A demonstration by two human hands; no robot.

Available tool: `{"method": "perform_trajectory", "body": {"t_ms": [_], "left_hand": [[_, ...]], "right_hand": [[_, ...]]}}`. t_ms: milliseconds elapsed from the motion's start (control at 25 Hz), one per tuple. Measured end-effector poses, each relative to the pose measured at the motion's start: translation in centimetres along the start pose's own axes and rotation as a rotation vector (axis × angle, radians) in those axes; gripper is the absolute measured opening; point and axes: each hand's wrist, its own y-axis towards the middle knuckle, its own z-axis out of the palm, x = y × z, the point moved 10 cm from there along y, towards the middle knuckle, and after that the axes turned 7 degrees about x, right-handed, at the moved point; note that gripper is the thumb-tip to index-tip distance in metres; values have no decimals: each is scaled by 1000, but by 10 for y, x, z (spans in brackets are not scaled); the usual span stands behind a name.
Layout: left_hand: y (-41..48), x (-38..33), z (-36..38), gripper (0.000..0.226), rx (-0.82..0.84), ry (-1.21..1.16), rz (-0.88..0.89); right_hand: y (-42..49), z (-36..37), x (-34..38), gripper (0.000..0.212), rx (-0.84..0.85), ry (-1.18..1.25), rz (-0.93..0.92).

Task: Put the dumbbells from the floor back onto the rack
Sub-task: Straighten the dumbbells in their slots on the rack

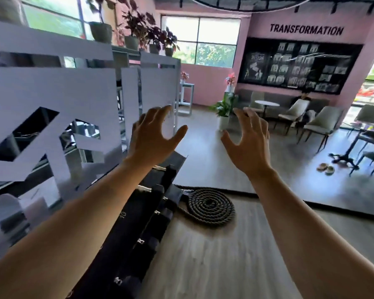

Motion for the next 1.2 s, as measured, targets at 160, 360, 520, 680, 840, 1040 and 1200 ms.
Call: {"method": "perform_trajectory", "body": {"t_ms": [160, 360, 520, 680, 840, 1040, 1200], "left_hand": [[12, 116, 14, 72, -25, 48, -145], [44, 224, 48, 75, 3, 25, -305], [69, 291, 97, 73, 30, 53, -405], [78, 349, 161, 65, 13, 51, -512], [69, 417, 237, 57, 2, 70, -737], [22, 503, 311, 55, 15, 99, -1064], [-43, 572, 346, 60, 39, 215, -1288]], "right_hand": [[53, 105, 4, 59, 93, 87, 3], [119, 221, 4, 59, 143, 137, -6], [156, 328, -17, 62, 219, 240, 32], [170, 440, -54, 65, 318, 359, 44], [165, 572, -103, 67, 533, 507, 129], [96, 710, -141, 56, 795, 613, 266], [-5, 798, -156, 58, 1028, 635, 412]]}}
